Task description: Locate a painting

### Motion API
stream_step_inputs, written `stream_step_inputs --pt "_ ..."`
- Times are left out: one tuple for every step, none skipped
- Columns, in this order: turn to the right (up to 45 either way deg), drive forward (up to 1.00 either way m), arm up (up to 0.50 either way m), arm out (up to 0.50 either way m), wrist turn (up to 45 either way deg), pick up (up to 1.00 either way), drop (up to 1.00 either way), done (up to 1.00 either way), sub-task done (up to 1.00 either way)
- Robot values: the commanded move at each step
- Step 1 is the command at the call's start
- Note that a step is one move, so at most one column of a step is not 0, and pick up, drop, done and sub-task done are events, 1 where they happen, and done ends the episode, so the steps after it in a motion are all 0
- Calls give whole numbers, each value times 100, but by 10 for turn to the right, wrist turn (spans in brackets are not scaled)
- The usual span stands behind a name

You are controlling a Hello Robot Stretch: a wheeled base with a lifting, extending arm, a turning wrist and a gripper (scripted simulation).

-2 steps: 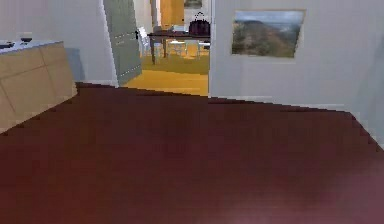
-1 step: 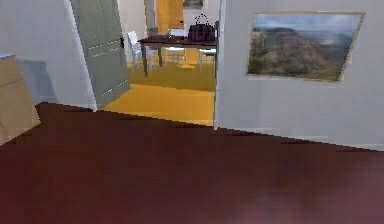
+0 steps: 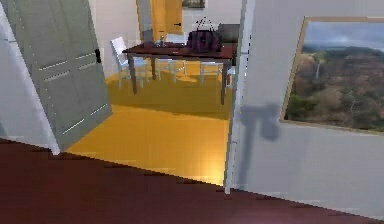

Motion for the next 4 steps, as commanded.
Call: stream_step_inputs --pt "-30 0 0 0 0 0 0 0 0" --pt "0 65 0 0 0 0 0 0 0" --pt "450 0 0 0 0 0 0 0 0" --pt "240 0 0 0 0 0 0 0 0"
